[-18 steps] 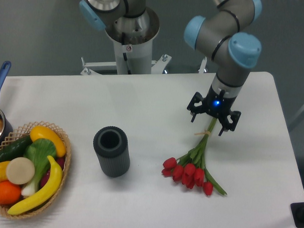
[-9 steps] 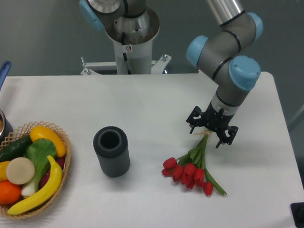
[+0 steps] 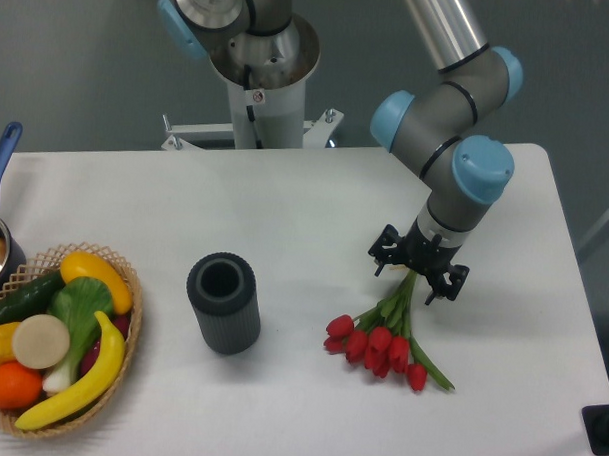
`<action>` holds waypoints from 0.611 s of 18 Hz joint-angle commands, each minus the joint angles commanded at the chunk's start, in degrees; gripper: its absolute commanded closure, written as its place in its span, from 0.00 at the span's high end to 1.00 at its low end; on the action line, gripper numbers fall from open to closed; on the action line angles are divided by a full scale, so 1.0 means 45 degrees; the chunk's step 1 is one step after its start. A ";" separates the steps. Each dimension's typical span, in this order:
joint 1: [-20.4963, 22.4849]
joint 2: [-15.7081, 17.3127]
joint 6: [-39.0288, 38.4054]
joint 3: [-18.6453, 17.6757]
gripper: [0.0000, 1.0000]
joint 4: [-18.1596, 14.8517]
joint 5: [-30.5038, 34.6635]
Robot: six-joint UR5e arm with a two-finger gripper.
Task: Pick up the flowers from the table
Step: 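Descend further and close the gripper around the tulip stems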
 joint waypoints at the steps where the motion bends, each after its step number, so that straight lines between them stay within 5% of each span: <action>1: -0.0020 -0.0020 0.0000 0.0000 1.00 0.0000 0.0019; 11: -0.0235 -0.0528 -0.0762 0.0410 1.00 0.0000 0.0019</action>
